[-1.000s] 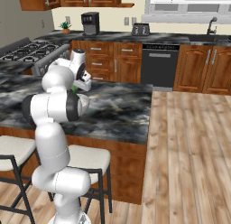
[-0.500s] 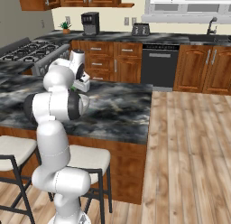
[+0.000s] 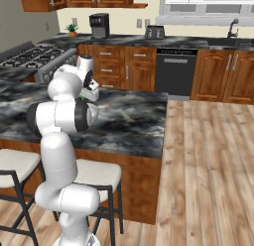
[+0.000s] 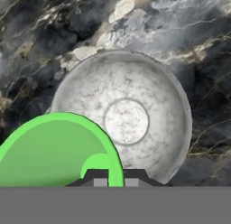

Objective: Place the cup inside the bowl on the dining table and move the bowl to any counter.

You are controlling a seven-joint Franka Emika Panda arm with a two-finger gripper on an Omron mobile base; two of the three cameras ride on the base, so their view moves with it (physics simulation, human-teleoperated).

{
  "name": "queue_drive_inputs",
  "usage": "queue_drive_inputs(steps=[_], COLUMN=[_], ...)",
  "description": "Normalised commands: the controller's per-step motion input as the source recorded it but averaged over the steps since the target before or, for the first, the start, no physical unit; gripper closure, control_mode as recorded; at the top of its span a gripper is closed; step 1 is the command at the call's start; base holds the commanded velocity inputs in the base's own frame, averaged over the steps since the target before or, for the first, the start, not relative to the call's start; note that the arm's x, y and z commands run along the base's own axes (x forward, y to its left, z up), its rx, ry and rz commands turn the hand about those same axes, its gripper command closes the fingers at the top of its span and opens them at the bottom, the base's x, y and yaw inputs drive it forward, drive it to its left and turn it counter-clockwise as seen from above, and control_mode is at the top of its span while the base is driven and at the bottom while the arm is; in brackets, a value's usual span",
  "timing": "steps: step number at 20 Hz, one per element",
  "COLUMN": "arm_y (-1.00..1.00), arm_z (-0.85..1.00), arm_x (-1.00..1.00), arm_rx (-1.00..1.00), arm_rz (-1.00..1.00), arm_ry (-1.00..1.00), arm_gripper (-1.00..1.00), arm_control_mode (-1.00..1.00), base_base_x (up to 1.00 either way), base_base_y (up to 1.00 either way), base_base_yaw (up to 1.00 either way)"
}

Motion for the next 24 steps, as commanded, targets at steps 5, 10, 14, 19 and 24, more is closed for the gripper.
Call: queue_drive_inputs(steps=[5, 10, 14, 19, 24], arm_y=[0.0, 0.02, 0.04, 0.0, 0.0], arm_z=[-0.08, 0.0, 0.0, -0.09, -0.27], arm_x=[-0.02, -0.22, -0.13, -0.02, 0.0], arm_rx=[-0.03, -0.05, -0.04, 0.0, 0.0], arm_rz=[0.0, 0.03, 0.04, 0.04, 0.02], arm_ry=[0.0, -0.03, -0.05, -0.08, -0.05], arm_gripper=[1.0, 1.0, 1.0, 1.0, 1.0], arm_control_mode=[-1.0, -1.0, -1.0, -1.0, -1.0], base_base_x=[0.0, 0.0, 0.0, 0.0, 0.0], base_base_y=[0.0, 0.0, 0.0, 0.0, 0.0], base_base_yaw=[0.0, 0.0, 0.0, 0.0, 0.0])
